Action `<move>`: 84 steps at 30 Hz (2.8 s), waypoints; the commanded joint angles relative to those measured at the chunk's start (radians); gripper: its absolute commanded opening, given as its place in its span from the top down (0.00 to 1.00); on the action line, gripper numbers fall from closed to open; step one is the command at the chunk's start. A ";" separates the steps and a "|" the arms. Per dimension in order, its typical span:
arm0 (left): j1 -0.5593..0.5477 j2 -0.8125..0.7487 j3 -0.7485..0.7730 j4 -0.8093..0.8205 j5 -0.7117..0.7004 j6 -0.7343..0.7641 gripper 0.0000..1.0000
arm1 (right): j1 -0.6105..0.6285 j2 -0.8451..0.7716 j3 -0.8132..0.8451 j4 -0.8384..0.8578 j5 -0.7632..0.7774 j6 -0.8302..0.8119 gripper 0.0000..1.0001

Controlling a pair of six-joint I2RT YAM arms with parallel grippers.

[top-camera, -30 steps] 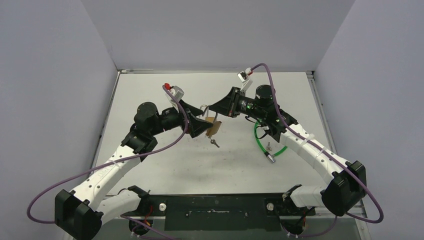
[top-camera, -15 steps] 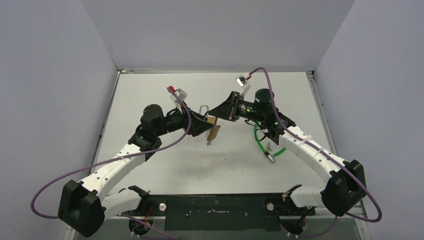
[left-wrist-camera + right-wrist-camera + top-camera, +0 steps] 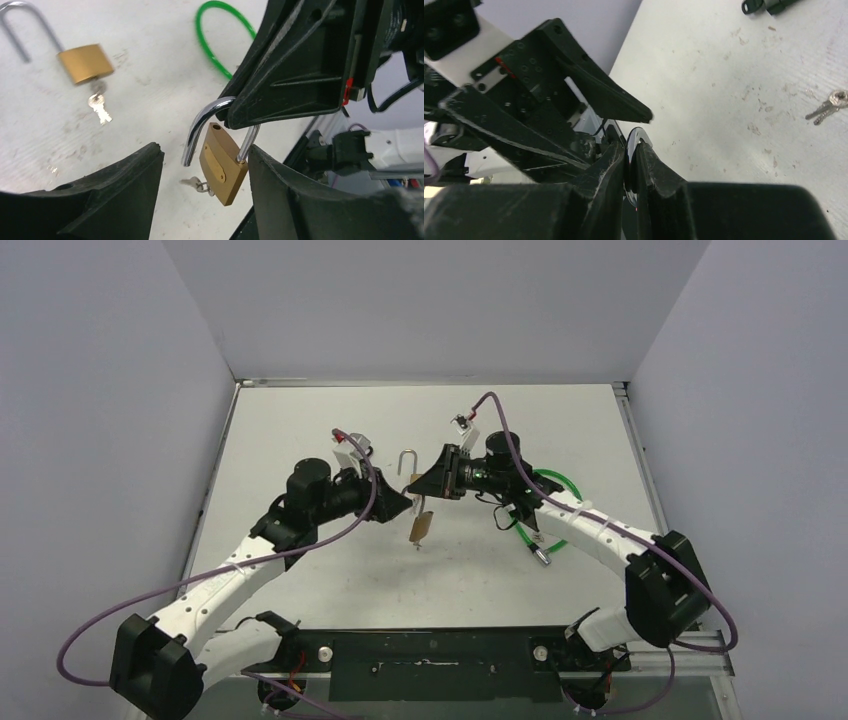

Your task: Unlock with the key

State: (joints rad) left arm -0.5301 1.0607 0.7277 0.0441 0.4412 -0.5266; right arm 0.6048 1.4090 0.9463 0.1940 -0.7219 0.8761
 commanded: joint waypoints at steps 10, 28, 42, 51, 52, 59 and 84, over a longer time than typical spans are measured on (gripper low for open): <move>0.015 -0.230 -0.018 -0.383 -0.497 0.079 0.03 | 0.092 0.325 0.108 0.077 0.001 0.062 1.00; 0.027 -0.184 0.152 -0.567 -0.638 0.050 0.03 | 0.197 0.831 0.479 0.405 -0.043 0.252 1.00; 0.030 -0.219 0.175 -0.606 -0.666 0.003 0.03 | 0.228 0.922 0.730 0.024 0.086 0.027 0.39; 0.032 -0.203 0.198 -0.560 -0.683 -0.007 0.03 | 0.216 0.754 0.757 -0.347 0.372 -0.256 0.19; 0.032 -0.203 0.197 -0.546 -0.682 -0.009 0.03 | 0.209 0.709 0.731 -0.342 0.377 -0.276 0.18; 0.038 -0.193 0.174 -0.445 -0.667 -0.021 0.03 | 0.139 0.536 0.590 -0.419 0.397 -0.378 0.15; 0.039 -0.047 0.091 -0.157 -0.460 -0.094 0.04 | -0.372 -0.087 -0.038 -0.861 0.836 -0.338 0.47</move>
State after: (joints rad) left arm -0.4953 0.9825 0.8139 -0.2218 -0.0696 -0.5957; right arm 0.2710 1.3602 0.9695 -0.6125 0.1028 0.5209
